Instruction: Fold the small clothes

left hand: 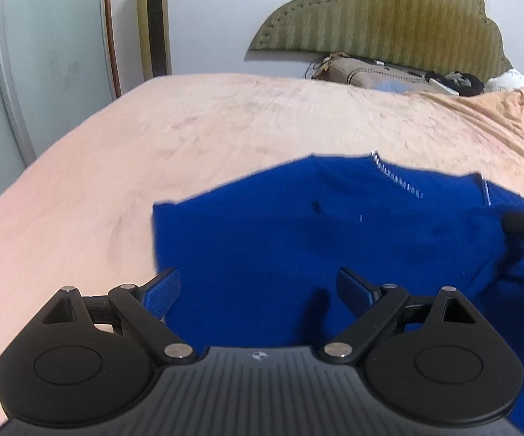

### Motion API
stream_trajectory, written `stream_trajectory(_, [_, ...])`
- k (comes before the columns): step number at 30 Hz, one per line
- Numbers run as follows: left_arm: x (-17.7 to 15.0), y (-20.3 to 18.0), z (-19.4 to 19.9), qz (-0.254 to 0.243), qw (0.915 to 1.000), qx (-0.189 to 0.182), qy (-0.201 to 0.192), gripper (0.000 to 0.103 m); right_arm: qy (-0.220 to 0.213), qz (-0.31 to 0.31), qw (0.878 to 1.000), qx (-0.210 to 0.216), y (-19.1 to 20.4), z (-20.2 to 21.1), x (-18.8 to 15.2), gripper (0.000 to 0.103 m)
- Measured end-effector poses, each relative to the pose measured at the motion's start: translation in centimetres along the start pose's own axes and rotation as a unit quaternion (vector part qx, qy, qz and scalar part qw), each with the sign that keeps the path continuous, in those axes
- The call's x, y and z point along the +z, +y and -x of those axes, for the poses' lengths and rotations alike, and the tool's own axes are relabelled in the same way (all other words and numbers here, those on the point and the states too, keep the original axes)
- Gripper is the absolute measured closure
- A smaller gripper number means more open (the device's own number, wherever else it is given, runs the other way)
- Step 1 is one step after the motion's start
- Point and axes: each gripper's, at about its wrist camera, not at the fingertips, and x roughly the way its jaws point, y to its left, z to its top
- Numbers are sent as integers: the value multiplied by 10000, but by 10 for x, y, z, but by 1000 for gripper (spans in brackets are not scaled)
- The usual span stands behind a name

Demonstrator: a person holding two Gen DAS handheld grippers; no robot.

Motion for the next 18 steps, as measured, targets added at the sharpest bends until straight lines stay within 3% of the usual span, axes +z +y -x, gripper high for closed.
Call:
stream_trajectory(5, [16,-15,2,-76,9998,-78,-178,10,-482,78,9984,-276,-5,12,31,94])
stream_trajectory(10, [22,-24,-5,-263,9994,52,-218,10,-945,-201,9924,-766,-39,39,51,94])
stream_trajectory(18, [24,-14,-30,-30,9996,250,93,10,-803,-1003,9809,-1462,-128,66,36,94])
